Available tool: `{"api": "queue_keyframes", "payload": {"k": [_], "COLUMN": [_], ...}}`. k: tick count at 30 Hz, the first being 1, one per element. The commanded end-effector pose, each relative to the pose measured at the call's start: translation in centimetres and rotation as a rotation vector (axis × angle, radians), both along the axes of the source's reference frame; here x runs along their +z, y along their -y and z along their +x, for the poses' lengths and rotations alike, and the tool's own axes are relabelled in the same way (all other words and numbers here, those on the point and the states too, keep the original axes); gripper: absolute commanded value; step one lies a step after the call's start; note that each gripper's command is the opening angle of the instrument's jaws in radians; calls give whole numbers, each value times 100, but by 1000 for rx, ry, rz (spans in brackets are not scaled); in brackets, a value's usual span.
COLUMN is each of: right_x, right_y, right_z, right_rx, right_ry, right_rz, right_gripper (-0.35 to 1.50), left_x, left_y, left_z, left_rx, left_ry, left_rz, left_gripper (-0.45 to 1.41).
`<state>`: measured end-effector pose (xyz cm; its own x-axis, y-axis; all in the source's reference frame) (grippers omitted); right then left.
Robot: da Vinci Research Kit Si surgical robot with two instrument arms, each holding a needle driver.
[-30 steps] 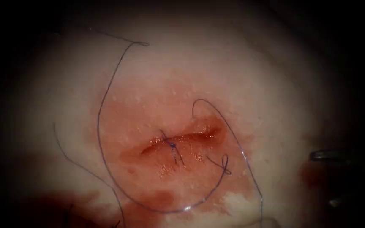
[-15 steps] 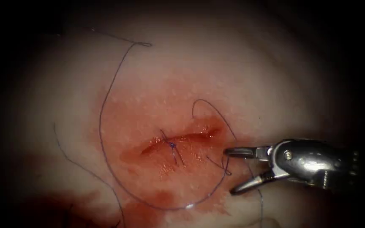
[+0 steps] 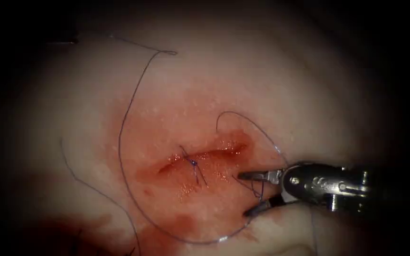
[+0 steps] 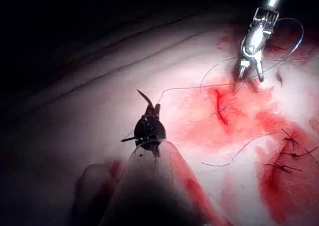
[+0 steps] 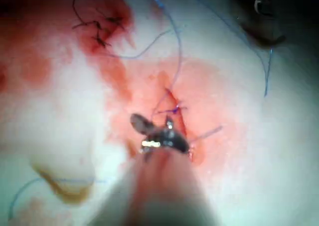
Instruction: Wound Closure
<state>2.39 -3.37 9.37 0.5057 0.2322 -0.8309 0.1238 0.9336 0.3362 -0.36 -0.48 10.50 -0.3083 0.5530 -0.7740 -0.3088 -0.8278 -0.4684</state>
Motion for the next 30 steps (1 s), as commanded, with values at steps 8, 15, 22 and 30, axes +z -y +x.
{"api": "queue_keyframes", "payload": {"k": [8,15,22,30], "right_x": [13,7,-26,-86], "right_y": [-6,-4,15,48], "right_z": [9,4,-3,-2], "right_rx": [-3,-16,-139,-318], "right_ry": [13,-10,-37,-111], "right_rz": [26,40,94,169], "right_gripper": [35,-35,-35,-35], "left_x": [6,7,8,9], "left_y": [-1,3,5,6], "left_z": [-7,-12,-16,-16], "left_rx": [1,4,8,8], "left_ry": [2,8,13,13], "left_rz": [-2,-2,-3,-3], "left_gripper": [-45,-45,-45,-45]}}
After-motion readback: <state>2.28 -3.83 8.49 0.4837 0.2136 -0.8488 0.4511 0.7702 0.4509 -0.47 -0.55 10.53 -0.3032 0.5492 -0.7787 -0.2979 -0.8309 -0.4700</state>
